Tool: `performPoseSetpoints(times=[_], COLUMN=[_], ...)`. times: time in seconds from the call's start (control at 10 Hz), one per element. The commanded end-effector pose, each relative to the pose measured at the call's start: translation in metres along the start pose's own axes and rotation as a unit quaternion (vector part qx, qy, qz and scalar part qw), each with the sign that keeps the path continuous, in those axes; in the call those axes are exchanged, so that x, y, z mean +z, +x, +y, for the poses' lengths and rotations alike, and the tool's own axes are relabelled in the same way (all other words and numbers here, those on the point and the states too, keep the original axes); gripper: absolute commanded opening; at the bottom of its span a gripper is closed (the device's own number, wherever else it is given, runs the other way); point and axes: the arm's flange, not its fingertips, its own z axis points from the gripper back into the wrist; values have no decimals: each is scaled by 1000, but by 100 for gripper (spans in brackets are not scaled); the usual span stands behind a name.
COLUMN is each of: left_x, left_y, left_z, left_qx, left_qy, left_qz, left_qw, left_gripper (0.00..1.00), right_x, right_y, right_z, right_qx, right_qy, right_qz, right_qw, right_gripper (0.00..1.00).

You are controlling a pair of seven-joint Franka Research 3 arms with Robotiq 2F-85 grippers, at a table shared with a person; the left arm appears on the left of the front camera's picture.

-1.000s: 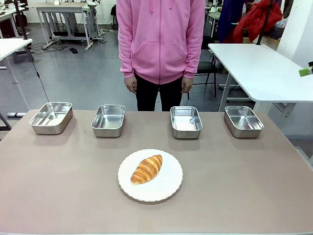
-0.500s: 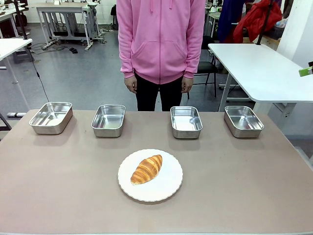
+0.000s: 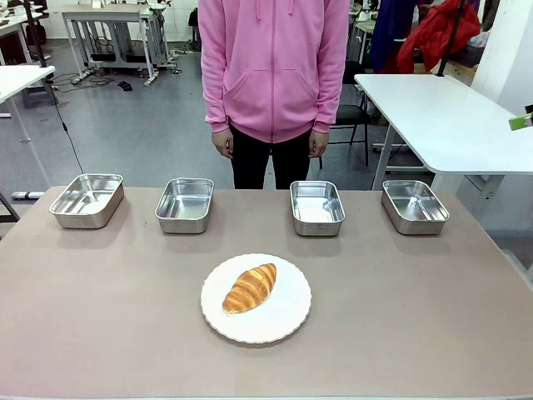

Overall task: Place the bread in the container.
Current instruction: Place the Butter Roll into the Airtight Container indicated by the human.

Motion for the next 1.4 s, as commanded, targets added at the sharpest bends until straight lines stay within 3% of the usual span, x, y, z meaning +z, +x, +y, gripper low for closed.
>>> performPoseSetpoints(times=[0.0,1.3], left_x=[1,1], left_y=[0,0], left_z=[-1,-1], left_qx=[-6,-6], left_qy=[-3,-3], left_qz=[-2,-2], left_qw=[1000,1000], left_gripper=[100,100], right_x=[-1,-1], right_y=[2,2], right_z=[-1,-1], right_qx=[0,0], right_qy=[1,1], right_qz=[-13,-13], right_qw=[1000,1000], right_gripper=[100,100])
